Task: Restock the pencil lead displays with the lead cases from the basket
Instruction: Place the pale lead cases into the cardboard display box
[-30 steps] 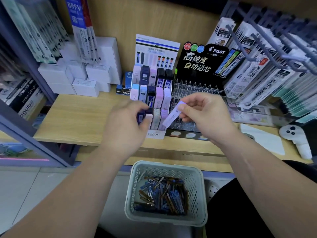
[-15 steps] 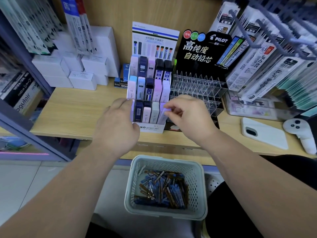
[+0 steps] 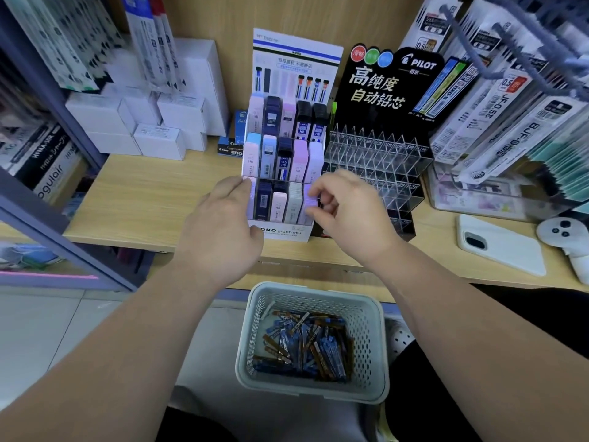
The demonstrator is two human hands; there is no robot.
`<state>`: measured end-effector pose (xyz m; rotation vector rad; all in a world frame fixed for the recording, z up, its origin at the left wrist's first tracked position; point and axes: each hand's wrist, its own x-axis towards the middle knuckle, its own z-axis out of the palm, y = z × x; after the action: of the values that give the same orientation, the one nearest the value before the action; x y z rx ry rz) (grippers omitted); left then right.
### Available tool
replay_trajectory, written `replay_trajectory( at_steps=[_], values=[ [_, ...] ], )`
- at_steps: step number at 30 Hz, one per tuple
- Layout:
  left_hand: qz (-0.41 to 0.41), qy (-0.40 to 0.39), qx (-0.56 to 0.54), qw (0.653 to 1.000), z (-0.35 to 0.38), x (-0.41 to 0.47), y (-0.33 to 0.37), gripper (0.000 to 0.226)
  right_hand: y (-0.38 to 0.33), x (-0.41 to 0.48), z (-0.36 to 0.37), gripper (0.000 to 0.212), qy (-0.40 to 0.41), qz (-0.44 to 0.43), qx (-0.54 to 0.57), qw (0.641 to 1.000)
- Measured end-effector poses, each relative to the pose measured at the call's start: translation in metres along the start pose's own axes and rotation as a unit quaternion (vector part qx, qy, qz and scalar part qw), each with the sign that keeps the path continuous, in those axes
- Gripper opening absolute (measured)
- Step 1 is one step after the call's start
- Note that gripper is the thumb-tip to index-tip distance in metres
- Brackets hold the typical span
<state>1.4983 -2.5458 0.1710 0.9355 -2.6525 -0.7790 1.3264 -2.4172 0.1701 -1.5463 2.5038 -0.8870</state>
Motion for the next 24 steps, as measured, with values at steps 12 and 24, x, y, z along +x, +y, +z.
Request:
replay_trajectory(
  at_steps=[12,24],
  values=[
    [-0.149,-0.046,-0.043,0.987,0.028,-0.049,-0.051,0.052,0.041,-0.113,0.12,0.017,-0.324,0.179,0.157,0.916],
    [-0.24,-0.14,0.004,0.96,0.134,-0.081,-0.112,0.019,0.083,-0.119,0.264,0.016,-0.18,0.633,0.45,0.604]
  ],
)
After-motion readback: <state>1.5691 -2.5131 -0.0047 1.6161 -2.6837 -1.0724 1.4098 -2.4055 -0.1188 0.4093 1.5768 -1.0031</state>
